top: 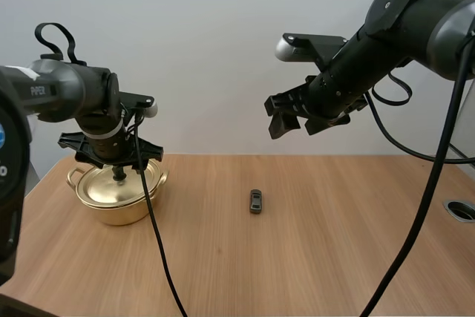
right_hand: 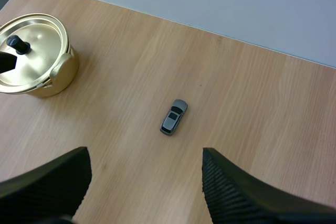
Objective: Open the pot, put the car inside, and close it
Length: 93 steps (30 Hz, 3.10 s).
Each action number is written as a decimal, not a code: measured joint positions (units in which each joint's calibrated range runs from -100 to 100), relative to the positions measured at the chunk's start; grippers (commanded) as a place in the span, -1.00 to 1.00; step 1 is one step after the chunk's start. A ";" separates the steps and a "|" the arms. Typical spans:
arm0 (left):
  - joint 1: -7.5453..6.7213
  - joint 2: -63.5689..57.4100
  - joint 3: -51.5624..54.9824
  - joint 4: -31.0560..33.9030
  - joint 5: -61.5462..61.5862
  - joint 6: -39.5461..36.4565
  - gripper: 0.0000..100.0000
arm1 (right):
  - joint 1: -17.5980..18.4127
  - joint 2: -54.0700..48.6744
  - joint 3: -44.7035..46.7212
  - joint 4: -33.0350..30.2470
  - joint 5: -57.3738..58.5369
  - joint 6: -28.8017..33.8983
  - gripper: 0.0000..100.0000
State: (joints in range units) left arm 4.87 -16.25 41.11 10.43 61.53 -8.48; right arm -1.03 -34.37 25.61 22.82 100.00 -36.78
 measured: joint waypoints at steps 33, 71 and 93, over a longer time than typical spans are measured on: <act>4.09 11.20 0.00 -4.77 -20.80 0.25 -1.00 | -1.05 0.00 0.00 3.03 0.00 -0.12 1.00; 4.09 -36.70 -33.21 -16.10 37.22 6.77 -1.00 | -0.97 26.07 0.00 8.20 -0.16 -9.57 1.00; 4.09 -55.90 -33.21 -17.42 38.47 6.99 -1.00 | 0.99 46.27 0.00 14.98 -9.82 -17.27 1.00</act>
State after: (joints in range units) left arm 8.96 -72.15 7.90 -6.99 100.00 -1.49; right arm -0.04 11.90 25.61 37.81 90.18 -54.05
